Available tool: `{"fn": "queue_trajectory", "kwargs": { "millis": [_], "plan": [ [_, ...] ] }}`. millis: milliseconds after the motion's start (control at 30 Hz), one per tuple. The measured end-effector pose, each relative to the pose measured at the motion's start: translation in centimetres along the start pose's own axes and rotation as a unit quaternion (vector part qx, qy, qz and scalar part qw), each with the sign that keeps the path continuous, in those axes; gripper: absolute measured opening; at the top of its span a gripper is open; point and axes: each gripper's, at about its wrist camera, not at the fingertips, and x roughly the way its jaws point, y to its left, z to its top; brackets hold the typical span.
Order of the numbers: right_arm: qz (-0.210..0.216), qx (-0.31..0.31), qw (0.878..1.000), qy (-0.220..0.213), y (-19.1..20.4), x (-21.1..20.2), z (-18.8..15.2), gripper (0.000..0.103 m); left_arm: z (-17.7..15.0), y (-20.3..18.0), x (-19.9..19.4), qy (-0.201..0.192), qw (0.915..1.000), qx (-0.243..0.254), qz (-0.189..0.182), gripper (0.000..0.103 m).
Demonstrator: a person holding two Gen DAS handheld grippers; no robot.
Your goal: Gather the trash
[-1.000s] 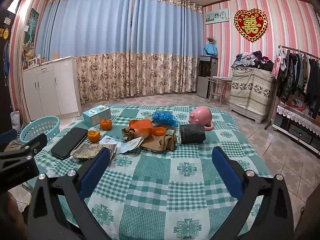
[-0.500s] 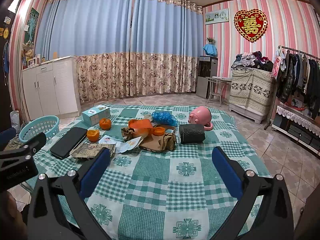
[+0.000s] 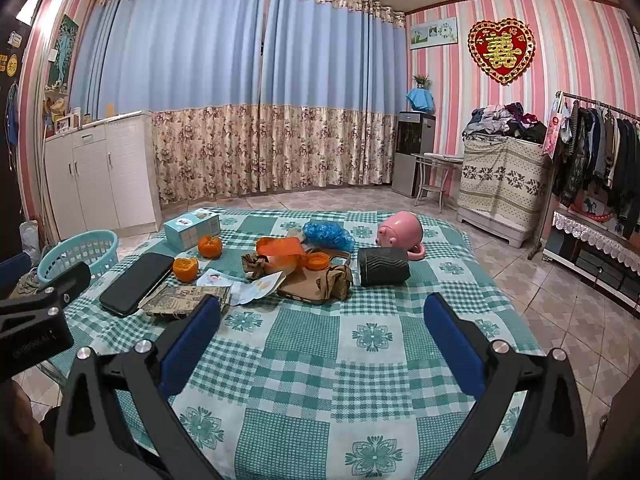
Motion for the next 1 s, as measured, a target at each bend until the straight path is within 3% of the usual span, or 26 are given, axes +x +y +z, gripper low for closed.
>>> {"fn": "queue_trajectory", "kwargs": {
  "millis": [1000],
  "plan": [
    [0.0,-0.001,1.0,0.0,-0.12,0.01,-0.12,0.099,-0.02,-0.03,0.02,-0.001,1.0,-0.001,0.0,0.098]
  ]
}}
